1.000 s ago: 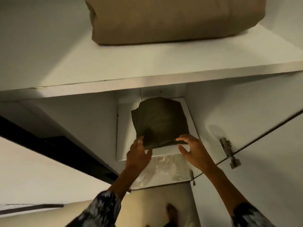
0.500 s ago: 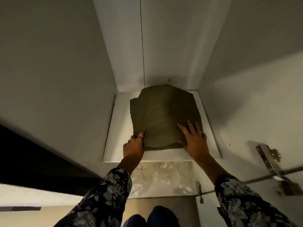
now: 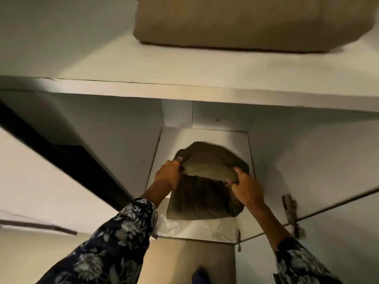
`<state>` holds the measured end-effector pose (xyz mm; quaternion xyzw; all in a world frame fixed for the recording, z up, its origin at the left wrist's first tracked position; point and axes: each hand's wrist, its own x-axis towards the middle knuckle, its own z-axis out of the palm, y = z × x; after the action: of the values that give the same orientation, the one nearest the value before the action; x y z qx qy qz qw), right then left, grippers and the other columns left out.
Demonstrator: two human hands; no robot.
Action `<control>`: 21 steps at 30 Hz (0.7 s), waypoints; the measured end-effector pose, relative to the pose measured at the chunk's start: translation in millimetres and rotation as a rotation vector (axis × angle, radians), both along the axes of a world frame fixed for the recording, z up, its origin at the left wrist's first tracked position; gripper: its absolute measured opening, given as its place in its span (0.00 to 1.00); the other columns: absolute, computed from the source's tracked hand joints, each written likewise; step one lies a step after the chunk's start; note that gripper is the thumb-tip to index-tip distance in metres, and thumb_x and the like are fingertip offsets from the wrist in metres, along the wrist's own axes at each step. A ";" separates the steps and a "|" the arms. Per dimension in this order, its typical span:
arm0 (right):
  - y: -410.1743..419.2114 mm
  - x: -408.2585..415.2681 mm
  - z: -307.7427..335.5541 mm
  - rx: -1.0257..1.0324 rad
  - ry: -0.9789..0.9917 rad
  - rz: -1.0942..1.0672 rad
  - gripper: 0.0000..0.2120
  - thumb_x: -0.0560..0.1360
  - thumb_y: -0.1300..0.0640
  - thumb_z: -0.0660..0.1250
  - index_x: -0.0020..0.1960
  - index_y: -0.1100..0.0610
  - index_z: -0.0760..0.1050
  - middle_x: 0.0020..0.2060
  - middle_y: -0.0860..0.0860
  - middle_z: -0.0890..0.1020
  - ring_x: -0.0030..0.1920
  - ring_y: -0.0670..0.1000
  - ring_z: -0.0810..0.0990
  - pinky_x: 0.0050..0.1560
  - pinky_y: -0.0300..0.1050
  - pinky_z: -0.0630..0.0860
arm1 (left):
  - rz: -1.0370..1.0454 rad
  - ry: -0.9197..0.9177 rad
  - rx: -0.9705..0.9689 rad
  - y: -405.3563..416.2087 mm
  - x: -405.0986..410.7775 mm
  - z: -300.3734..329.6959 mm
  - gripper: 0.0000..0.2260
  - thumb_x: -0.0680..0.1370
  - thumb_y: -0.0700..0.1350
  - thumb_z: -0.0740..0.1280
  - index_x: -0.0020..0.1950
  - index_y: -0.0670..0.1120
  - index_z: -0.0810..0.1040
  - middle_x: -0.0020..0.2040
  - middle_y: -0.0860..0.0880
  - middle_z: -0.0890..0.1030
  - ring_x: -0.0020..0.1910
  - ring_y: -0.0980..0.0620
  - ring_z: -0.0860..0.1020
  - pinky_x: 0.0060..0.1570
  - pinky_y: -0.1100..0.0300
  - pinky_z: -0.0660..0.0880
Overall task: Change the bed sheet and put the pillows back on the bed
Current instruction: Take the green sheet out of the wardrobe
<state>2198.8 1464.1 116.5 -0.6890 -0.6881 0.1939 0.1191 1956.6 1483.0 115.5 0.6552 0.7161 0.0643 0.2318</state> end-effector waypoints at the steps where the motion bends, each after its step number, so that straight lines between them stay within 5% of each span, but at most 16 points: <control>1: -12.1 0.2 12.8 -0.027 0.021 -0.008 0.22 0.80 0.48 0.60 0.72 0.53 0.66 0.54 0.54 0.81 0.55 0.55 0.79 0.53 0.46 0.75 | -0.002 -0.022 0.009 -9.5 -0.5 9.8 0.16 0.82 0.47 0.58 0.70 0.48 0.69 0.56 0.40 0.78 0.53 0.39 0.78 0.54 0.46 0.76; 7: -82.3 5.6 58.9 -0.130 0.037 -0.038 0.21 0.78 0.46 0.63 0.67 0.55 0.71 0.56 0.55 0.80 0.56 0.57 0.78 0.50 0.43 0.69 | 0.029 -0.177 0.172 -82.8 -10.8 51.1 0.18 0.76 0.56 0.67 0.64 0.51 0.73 0.51 0.43 0.82 0.50 0.41 0.79 0.51 0.48 0.77; 10: -120.5 -4.3 70.4 -0.191 0.037 -0.029 0.20 0.76 0.44 0.65 0.64 0.53 0.73 0.56 0.55 0.80 0.56 0.58 0.78 0.58 0.50 0.73 | 0.074 -0.230 0.246 -134.6 -22.3 57.2 0.17 0.76 0.57 0.67 0.62 0.52 0.75 0.48 0.44 0.82 0.49 0.40 0.80 0.49 0.47 0.77; 17: -247.2 -91.8 82.6 -0.243 -0.012 0.323 0.19 0.76 0.44 0.66 0.61 0.53 0.76 0.52 0.53 0.81 0.54 0.56 0.78 0.53 0.46 0.72 | 0.324 -0.272 0.268 -318.0 -109.9 69.9 0.11 0.75 0.48 0.71 0.56 0.48 0.78 0.44 0.45 0.83 0.46 0.43 0.81 0.49 0.48 0.76; 21: -303.7 -158.1 88.9 -0.283 -0.004 0.590 0.11 0.75 0.43 0.67 0.53 0.47 0.77 0.44 0.47 0.81 0.48 0.53 0.80 0.52 0.46 0.75 | 0.530 -0.275 0.280 -427.6 -164.6 84.8 0.14 0.74 0.47 0.72 0.59 0.47 0.79 0.52 0.47 0.83 0.52 0.48 0.79 0.55 0.54 0.75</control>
<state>2040.8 1160.4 205.4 -0.4701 -0.8245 0.3124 -0.0405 1792.0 1055.3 200.3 0.4568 0.8079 0.3080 0.2092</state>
